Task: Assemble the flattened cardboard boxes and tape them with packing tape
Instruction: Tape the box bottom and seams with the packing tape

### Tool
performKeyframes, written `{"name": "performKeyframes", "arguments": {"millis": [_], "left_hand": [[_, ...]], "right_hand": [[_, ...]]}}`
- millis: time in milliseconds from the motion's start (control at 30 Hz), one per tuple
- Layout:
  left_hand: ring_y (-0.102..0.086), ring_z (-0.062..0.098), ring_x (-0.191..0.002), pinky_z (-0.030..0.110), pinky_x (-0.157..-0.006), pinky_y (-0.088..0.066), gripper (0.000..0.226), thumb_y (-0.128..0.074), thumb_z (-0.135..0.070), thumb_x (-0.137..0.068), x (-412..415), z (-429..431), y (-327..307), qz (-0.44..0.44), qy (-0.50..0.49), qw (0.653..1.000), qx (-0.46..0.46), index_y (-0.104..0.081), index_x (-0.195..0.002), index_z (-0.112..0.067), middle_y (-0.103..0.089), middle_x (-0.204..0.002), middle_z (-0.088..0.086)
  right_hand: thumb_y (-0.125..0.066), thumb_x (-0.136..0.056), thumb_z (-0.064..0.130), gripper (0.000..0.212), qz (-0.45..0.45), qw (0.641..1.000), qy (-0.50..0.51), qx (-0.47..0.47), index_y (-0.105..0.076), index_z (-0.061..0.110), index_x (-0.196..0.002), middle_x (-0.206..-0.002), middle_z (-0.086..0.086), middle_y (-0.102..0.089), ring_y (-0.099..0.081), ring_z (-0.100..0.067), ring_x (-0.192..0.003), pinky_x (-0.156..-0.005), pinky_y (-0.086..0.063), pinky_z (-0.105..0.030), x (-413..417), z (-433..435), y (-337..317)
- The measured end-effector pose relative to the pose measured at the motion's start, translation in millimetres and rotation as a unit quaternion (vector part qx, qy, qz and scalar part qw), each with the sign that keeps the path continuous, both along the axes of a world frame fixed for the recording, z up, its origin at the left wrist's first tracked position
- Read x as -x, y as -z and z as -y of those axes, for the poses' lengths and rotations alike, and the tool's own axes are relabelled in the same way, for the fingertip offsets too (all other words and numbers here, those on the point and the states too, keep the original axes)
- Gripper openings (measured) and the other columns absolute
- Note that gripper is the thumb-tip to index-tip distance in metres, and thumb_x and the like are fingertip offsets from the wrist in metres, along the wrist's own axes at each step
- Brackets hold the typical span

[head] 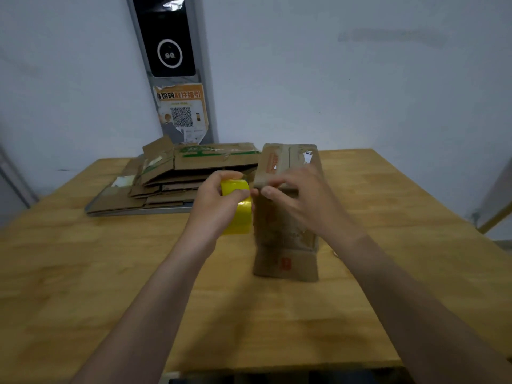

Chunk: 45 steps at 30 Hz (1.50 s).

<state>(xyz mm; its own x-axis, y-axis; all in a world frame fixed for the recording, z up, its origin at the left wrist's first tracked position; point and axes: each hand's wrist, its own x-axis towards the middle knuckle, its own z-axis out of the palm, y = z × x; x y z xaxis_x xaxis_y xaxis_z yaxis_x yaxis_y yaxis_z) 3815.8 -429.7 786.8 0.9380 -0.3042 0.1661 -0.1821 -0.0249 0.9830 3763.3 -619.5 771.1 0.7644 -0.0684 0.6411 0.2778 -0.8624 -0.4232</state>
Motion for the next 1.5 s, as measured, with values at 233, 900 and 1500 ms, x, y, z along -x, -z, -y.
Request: {"name": "performKeyframes", "arguments": {"millis": [233, 900, 1500], "left_hand": [[-0.062, 0.018, -0.093, 0.035, -0.081, -0.053, 0.023, -0.068, -0.011, -0.096, 28.4, 6.2, -21.7, 0.022, 0.059, 0.998, -0.020, -0.080, -0.105, -0.028, -0.068, -0.094, 0.001], [-0.069, 0.007, -0.090, 0.021, -0.076, -0.051, 0.026, -0.060, -0.010, -0.101, 20.7, 57.7, -18.6, 0.119, 0.029, 0.991, 0.052, -0.075, -0.099, -0.031, -0.077, -0.098, -0.008], [-0.060, 0.021, -0.078, 0.042, -0.077, -0.049, 0.018, -0.079, -0.023, -0.089, -14.3, 27.8, -3.9, -0.042, 0.090, 0.995, -0.006, -0.081, -0.107, -0.021, -0.079, -0.092, 0.005]], "right_hand": [[-0.072, -0.094, 0.015, 0.013, -0.128, 0.906, -0.220, -0.339, -0.076, 0.019, -0.105, -0.093, 0.009, -0.078, -0.070, -0.002, -0.088, -0.077, -0.053, -0.018, 25.6, -34.3, 7.1], [-0.056, -0.102, 0.038, 0.027, -0.111, 0.935, -0.129, -0.311, -0.059, 0.012, -0.105, -0.082, -0.015, -0.072, -0.075, -0.032, -0.071, -0.066, -0.059, -0.043, 53.6, -2.9, 11.7], [-0.052, -0.087, 0.059, 0.036, -0.127, 0.992, -0.018, 0.013, -0.062, 0.024, -0.086, -0.071, 0.004, -0.062, -0.059, -0.009, -0.066, -0.060, -0.048, -0.039, 70.0, 20.2, -14.9]]}}
